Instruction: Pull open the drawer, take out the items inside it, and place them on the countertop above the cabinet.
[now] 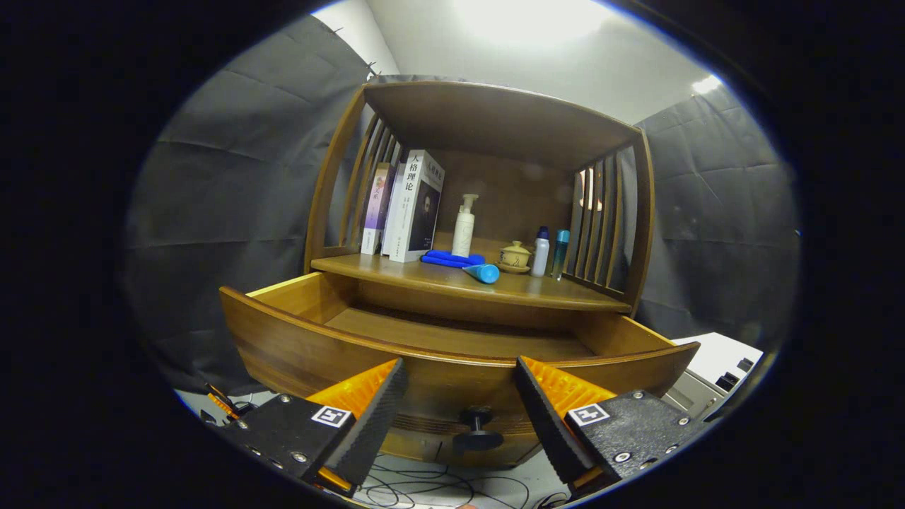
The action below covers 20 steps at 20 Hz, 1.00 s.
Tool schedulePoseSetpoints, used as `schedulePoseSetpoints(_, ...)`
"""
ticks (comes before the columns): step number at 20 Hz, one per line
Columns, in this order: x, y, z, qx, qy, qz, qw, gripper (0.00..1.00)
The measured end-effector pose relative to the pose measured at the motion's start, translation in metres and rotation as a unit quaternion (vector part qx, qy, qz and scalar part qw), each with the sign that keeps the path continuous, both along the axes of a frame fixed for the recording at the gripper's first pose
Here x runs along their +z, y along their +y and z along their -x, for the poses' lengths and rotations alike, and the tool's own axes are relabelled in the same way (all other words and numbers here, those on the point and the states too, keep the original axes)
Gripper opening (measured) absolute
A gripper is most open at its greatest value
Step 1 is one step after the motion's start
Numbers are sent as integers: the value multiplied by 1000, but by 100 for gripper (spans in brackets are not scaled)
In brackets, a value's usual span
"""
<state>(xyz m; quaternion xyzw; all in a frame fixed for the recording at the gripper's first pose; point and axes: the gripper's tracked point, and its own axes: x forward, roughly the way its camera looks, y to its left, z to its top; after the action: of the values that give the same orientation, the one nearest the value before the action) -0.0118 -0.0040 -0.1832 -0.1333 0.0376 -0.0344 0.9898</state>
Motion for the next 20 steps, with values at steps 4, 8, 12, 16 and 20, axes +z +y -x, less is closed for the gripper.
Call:
schedulePoseSetpoints(4, -1, -1, -33, -5, -9, -11, 1000, 95)
schedulePoseSetpoints(8, -1, -1, -58, -10, -13, -7, 1000, 95)
schedulePoseSetpoints(12, -3, -3, -87, -11, -18, -7, 1000, 95)
schedulePoseSetpoints(16, -3, -4, -112, -11, -22, -3, 1000, 95)
schedulePoseSetpoints(20, -4, -8, -134, -8, -19, 1, 1000, 95)
